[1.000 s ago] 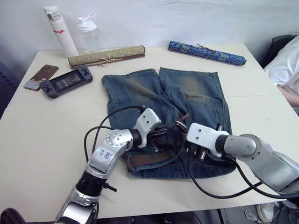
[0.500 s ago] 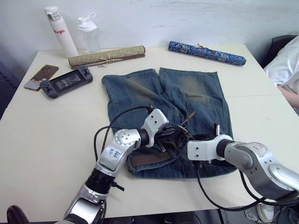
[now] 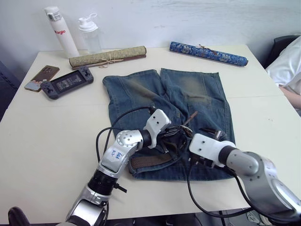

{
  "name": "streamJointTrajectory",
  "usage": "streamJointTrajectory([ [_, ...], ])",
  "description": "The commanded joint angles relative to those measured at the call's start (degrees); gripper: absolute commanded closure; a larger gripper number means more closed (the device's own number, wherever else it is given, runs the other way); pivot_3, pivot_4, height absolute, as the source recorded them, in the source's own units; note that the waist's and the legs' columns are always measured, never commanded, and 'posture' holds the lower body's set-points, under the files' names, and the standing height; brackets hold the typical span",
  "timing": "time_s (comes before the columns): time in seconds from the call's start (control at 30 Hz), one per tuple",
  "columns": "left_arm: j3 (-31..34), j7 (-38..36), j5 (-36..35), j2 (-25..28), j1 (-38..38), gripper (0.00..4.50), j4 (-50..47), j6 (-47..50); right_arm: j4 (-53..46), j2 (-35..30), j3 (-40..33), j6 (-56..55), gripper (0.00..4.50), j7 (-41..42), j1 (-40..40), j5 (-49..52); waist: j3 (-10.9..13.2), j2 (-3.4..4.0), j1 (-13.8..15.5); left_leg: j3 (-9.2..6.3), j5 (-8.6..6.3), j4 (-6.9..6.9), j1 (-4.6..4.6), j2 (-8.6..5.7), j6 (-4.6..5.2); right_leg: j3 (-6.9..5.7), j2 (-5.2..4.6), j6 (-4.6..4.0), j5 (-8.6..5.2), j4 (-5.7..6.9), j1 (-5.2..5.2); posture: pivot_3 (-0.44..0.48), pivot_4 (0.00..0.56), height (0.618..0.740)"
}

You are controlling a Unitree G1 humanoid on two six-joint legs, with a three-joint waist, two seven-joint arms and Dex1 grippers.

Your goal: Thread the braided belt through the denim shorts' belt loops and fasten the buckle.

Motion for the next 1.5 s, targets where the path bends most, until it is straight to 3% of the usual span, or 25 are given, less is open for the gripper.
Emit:
streamJointTrajectory([
  [0.03, -0.6, -0.8, -0.5, -1.2, -0.8, 4.5, -0.8, -1.3, -8.5, 0.7, -11.0, 8.2, 0.11, 5.0, -1.8, 6.3, 0.0, 0.0, 0.0, 0.0, -0.01, 0.01, 0.01, -0.01, 0.01, 0.0, -0.01, 0.0, 0.0, 0.01, 0.01, 0.0, 0.15, 0.737],
  [0.13, -0.8, -1.0, -0.5, -1.5, -0.9, 4.5, -0.6, -1.4, -8.3, -1.6, -15.9, 8.4, 0.11, 7.4, -4.0, 9.6, 0.0, 0.0, 0.0, 0.0, -0.02, 0.0, 0.01, -0.03, 0.04, 0.01, -0.02, 0.0, 0.0, 0.02, 0.01, 0.0, 0.15, 0.737],
  [0.2, -1.0, -1.2, -0.5, -1.9, -1.0, 4.5, -0.3, -1.6, -5.5, -5.3, -17.3, 1.4, 0.11, 8.6, -6.6, 10.2, 0.0, 0.03, -0.1, 0.0, -0.02, -0.02, 0.0, -0.04, 0.05, 0.01, -0.02, 0.0, 0.0, 0.0, -0.01, 0.0, 0.15, 0.737],
  [0.43, -1.4, -1.4, -0.1, -2.6, -1.5, 4.5, 0.8, -2.5, 4.5, -15.7, -15.5, -22.4, 0.11, 12.2, -9.2, 10.4, 0.0, 0.06, -0.1, 0.01, -0.02, -0.04, 0.01, -0.04, 0.05, 0.02, 0.02, 0.0, 0.0, -0.05, 0.01, 0.0, 0.15, 0.737],
  [0.57, -1.6, -1.4, 0.2, -2.7, -1.5, 4.5, 1.0, -3.3, 14.1, -20.5, -10.7, -38.8, 0.11, 11.5, -13.2, 3.3, 0.0, 0.07, -0.2, 0.08, -0.01, 0.02, 0.03, -0.06, 0.08, 0.06, 0.0, 0.02, 0.01, -0.03, 0.0, 0.0, 0.15, 0.737],
  [0.8, -2.2, -1.3, 1.1, -2.8, -1.5, 4.5, 1.0, -4.5, 22.8, -18.1, -1.7, -55.6, 0.11, 9.3, -15.8, -7.2, 0.0, 0.07, -0.2, 0.11, 0.02, -0.01, 0.07, -0.01, 0.04, 0.07, 0.02, 0.02, 0.01, -0.02, -0.02, 0.0, 0.15, 0.737],
  [1.1, -2.8, -1.4, 2.2, -2.7, -1.2, 4.5, 0.4, -5.9, 28.7, -14.0, -1.0, -61.1, 0.11, 9.1, -17.2, -12.0, 0.0, 0.07, -0.2, 0.15, 0.02, 0.1, 0.07, -0.01, 0.04, 0.09, 0.01, 0.02, 0.01, 0.07, -0.01, 0.0, 0.15, 0.737],
  [1.4, -2.5, -1.1, 2.5, -2.9, -1.3, 4.5, 1.1, -6.3, 27.1, -11.4, -2.9, -58.9, 4.33, 9.9, -15.8, -12.6, 0.0, 0.07, -0.1, 0.15, 0.02, 0.11, 0.07, 0.0, 0.04, 0.09, 0.01, 0.02, 0.01, 0.1, -0.01, 0.0, 0.15, 0.737],
  [1.5, -2.1, -1.1, 2.7, -3.1, -1.5, 4.5, 1.3, -6.8, 26.2, -9.9, -3.9, -56.4, 4.42, 9.3, -14.6, -13.4, 0.0, 0.07, -0.1, 0.15, 0.01, 0.12, 0.07, -0.01, 0.04, 0.09, 0.01, 0.02, 0.01, 0.11, -0.01, 0.0, 0.15, 0.737],
])
